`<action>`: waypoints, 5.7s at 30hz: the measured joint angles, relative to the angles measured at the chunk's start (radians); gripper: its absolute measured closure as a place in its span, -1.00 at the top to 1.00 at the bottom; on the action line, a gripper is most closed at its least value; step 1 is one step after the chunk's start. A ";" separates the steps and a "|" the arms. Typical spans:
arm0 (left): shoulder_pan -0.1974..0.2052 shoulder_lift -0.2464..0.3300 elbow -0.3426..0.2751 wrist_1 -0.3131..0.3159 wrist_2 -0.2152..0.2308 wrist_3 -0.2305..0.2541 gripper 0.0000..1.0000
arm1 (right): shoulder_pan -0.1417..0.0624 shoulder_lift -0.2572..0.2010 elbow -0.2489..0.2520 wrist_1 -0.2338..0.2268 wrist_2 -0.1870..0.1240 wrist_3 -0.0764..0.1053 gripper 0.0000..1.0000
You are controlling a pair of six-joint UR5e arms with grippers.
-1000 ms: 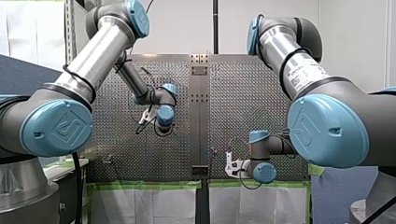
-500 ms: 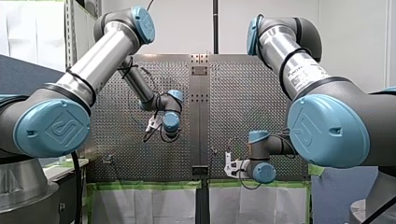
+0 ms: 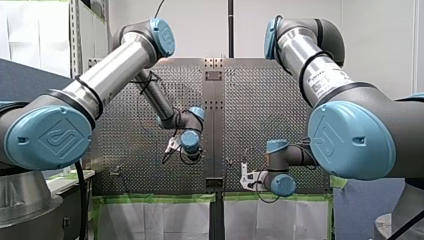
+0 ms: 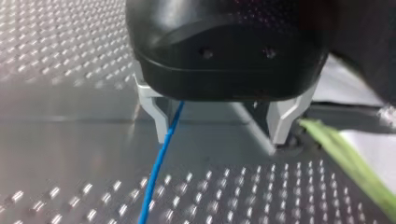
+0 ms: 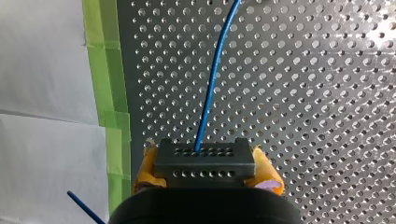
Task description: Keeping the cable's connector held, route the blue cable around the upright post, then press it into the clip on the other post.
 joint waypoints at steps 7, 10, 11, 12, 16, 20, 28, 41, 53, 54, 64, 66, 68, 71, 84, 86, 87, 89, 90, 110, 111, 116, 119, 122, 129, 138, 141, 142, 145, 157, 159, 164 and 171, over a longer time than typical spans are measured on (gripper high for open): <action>-0.025 -0.012 0.000 0.004 0.056 -0.016 1.00 | 0.001 0.000 0.000 0.001 -0.006 0.002 -1.00; -0.037 -0.012 0.000 0.005 0.079 -0.022 1.00 | 0.001 0.000 0.000 0.002 -0.010 0.002 -1.00; -0.042 -0.012 0.000 0.005 0.086 -0.027 1.00 | 0.001 0.000 0.000 0.003 -0.011 0.003 -1.00; -0.045 -0.012 0.000 0.005 0.090 -0.030 1.00 | 0.001 0.000 0.000 0.003 -0.012 0.003 -1.00; -0.056 -0.012 0.000 0.006 0.097 -0.040 1.00 | 0.001 0.000 0.000 0.004 -0.013 0.003 -1.00; -0.066 -0.012 0.000 0.007 0.098 -0.042 1.00 | 0.001 0.000 0.000 0.004 -0.013 0.004 -1.00; -0.085 -0.012 0.000 0.008 0.130 -0.043 1.00 | 0.000 0.000 0.000 0.003 -0.016 0.005 -1.00; -0.109 -0.012 0.000 -0.002 0.216 -0.042 1.00 | 0.000 0.000 -0.001 0.000 -0.019 0.006 -1.00; -0.123 -0.011 0.000 0.015 0.249 -0.037 1.00 | 0.000 0.000 -0.006 0.005 -0.038 0.007 -1.00; -0.123 -0.011 0.000 0.020 0.254 -0.037 1.00 | 0.000 0.000 -0.006 0.006 -0.038 0.006 -1.00; -0.125 -0.011 0.000 0.027 0.268 -0.038 1.00 | 0.000 0.000 -0.007 0.006 -0.039 0.006 -1.00; -0.125 -0.011 0.000 0.027 0.260 -0.041 1.00 | 0.000 0.000 -0.008 0.006 -0.039 0.005 -1.00; -0.125 -0.011 0.000 0.027 0.253 -0.046 1.00 | 0.000 0.000 -0.008 0.007 -0.039 0.005 -1.00; -0.125 -0.011 0.000 0.029 0.248 -0.049 1.00 | 0.000 0.000 -0.008 0.007 -0.039 0.004 -1.00; -0.126 -0.011 0.000 0.030 0.244 -0.072 -0.96 | -0.004 0.000 -0.008 0.009 -0.039 0.003 -1.00; -0.126 -0.012 0.000 0.031 0.244 -0.076 -0.96 | -0.005 0.000 -0.008 0.009 -0.039 0.003 -1.00; -0.126 -0.012 0.000 0.032 0.244 -0.079 -0.96 | -0.006 0.000 -0.008 0.009 -0.039 0.004 -1.00; -0.125 -0.012 0.000 0.036 0.244 -0.088 -0.96 | -0.007 0.000 -0.008 0.008 -0.039 0.004 -1.00; -0.125 -0.012 0.000 0.038 0.244 -0.092 -0.96 | -0.007 0.000 -0.008 0.008 -0.039 0.004 -1.00; -0.119 -0.077 0.000 0.109 0.232 -0.154 -0.96 | -0.021 0.001 -0.048 0.016 -0.045 0.012 -1.00; -0.119 -0.079 0.000 0.115 0.232 -0.155 -0.96 | -0.022 0.001 -0.052 0.016 -0.046 0.013 -1.00; -0.116 -0.082 0.000 0.144 0.229 -0.162 -0.96 | -0.026 0.003 -0.070 0.017 -0.049 0.014 -1.00; -0.113 -0.082 0.000 0.157 0.227 -0.168 -0.96 | -0.028 0.003 -0.081 0.016 -0.054 0.014 -1.00; -0.110 -0.082 0.000 0.167 0.220 -0.173 -0.96 | -0.029 0.004 -0.089 0.015 -0.063 0.014 -1.00; -0.104 -0.081 0.000 0.186 0.210 -0.177 -0.96 | -0.033 0.026 -0.130 0.045 -0.089 0.016 -1.00; -0.095 -0.082 0.000 0.196 0.182 -0.196 -0.96 | -0.048 0.032 -0.169 0.124 -0.095 0.006 -1.00; -0.093 -0.090 0.000 0.198 0.176 -0.207 -0.96 | -0.057 0.033 -0.173 0.129 -0.096 0.004 -1.00; -0.092 -0.094 0.000 0.200 0.175 -0.212 -0.96 | -0.059 0.033 -0.174 0.128 -0.096 0.003 -1.00; -0.087 -0.112 0.000 0.213 0.178 -0.227 -0.96 | -0.067 0.036 -0.175 0.124 -0.096 0.001 -1.00; -0.063 -0.124 0.000 0.269 0.200 -0.260 -0.96 | -0.099 0.040 -0.203 0.119 -0.114 -0.003 -1.00; -0.057 -0.124 0.000 0.272 0.213 -0.270 -0.96 | -0.103 0.040 -0.205 0.119 -0.117 -0.006 -1.00; -0.046 -0.125 0.000 0.275 0.249 -0.285 -0.96 | -0.110 0.041 -0.211 0.119 -0.118 -0.008 -1.00; -0.036 -0.142 0.000 0.269 0.282 -0.328 -0.96 | -0.119 0.041 -0.216 0.120 -0.119 -0.009 -1.00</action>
